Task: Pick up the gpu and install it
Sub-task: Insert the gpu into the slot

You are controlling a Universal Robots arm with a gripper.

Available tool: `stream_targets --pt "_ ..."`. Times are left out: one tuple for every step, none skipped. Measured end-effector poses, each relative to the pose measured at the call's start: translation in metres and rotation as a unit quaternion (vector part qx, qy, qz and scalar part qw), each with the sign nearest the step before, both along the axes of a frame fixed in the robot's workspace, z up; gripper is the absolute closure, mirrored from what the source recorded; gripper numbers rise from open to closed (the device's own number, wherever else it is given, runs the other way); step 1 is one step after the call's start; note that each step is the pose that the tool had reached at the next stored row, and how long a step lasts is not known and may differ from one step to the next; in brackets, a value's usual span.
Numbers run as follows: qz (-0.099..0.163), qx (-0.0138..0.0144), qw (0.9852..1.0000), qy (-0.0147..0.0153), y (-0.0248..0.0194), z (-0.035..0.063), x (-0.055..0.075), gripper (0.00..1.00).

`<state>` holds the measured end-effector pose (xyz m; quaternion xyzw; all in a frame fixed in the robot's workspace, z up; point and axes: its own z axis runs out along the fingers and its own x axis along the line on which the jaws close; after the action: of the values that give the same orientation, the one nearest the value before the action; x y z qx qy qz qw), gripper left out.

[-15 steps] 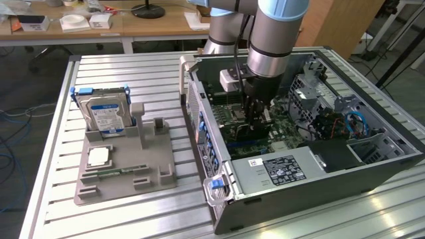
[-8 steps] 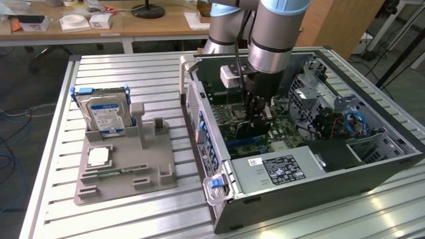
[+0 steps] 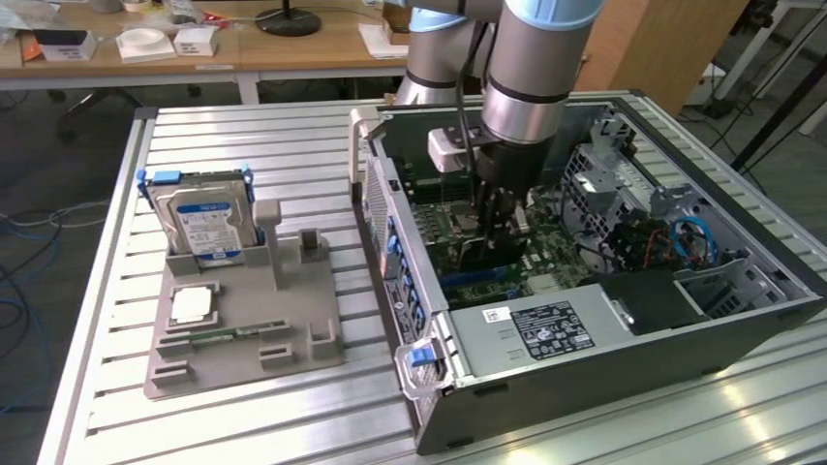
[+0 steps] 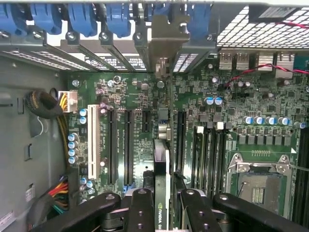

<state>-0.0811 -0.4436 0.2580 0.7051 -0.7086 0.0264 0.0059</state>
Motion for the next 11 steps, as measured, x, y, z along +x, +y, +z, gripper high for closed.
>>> stream_targets --pt "0.0 -0.0008 1.0 0.0 0.0 -0.0018 0.0 0.74" --pt "0.0 -0.0017 1.0 -0.0001 0.0 -0.0036 0.0 0.74" --pt "0.0 -0.0023 1.0 0.0 0.0 -0.0053 0.0 0.74" --pt "0.0 -0.0027 1.0 0.0 0.0 -0.0072 0.0 0.74" --pt "0.0 -0.0032 1.0 0.0 0.0 -0.0088 0.0 0.74" --pt "0.0 -0.0036 1.0 0.0 0.0 -0.0097 0.0 0.74" --pt "0.0 -0.004 1.0 0.0001 0.0 -0.0098 0.0 0.74" --pt "0.0 -0.0043 1.0 0.0 0.0 -0.0102 -0.001 0.74" --pt "0.0 -0.0047 1.0 -0.0001 0.0 -0.011 -0.001 0.74" --pt "0.0 -0.0051 1.0 0.0 0.0 -0.0121 -0.001 0.74" --pt "0.0 -0.0057 1.0 0.0001 -0.0001 -0.0126 -0.001 0.74"
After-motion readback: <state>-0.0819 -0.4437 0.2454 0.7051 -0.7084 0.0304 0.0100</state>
